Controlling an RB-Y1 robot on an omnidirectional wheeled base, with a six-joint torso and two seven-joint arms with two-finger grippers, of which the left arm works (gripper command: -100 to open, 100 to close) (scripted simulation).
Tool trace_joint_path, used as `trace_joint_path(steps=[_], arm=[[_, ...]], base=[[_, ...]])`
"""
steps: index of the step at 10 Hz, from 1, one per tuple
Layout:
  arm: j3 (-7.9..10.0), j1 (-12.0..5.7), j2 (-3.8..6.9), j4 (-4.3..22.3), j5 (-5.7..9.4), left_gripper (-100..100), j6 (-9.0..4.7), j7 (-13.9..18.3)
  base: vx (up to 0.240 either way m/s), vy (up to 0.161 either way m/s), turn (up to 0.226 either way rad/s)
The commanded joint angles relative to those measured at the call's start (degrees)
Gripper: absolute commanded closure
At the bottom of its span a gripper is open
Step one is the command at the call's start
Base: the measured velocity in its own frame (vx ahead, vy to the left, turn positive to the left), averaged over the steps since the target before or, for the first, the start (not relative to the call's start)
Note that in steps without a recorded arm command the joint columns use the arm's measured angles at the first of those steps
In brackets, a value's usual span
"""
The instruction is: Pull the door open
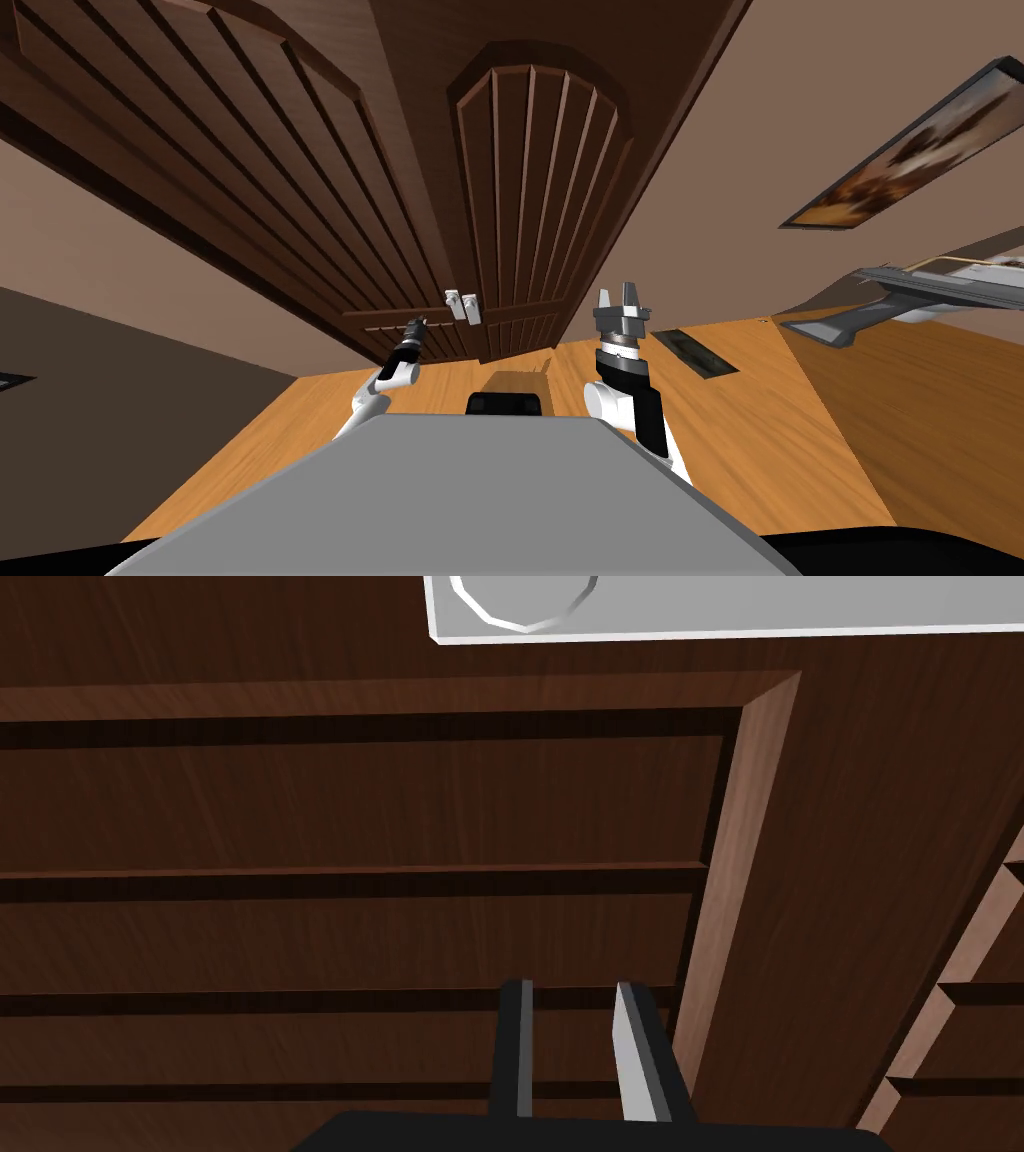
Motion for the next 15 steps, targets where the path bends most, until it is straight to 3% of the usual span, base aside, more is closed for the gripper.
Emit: trace_joint_path(steps=[1, 4, 6, 11, 13, 15], arm=[[-0.53, 0.35, 0.01, -0.67, 0.04, -100, 0.2, 0.27], [-2.99, -0.3, -0.68, -2.69, -0.09, -100, 0.5, 0.85], [-0.62, 0.59, 1.06, -1.51, 0.34, -100, 0.97, 0.92], [3.89, 1.7, 3.39, 0.93, 0.83, -100, 1.11, 0.45], [3.87, 1.13, 3.08, 1.11, 0.76, -100, 1.08, 0.31], [2.86, 0.1, 2.13, 0.89, 0.55, -100, 1.01, 0.23]], base=[[-0.198, -0.037, -0.002], [-0.167, -0.071, -0.086], [-0.054, -0.021, 0.064], [0.021, 0.062, 0.117], [0.18, 0.034, -0.02], [0.229, -0.01, -0.097]])
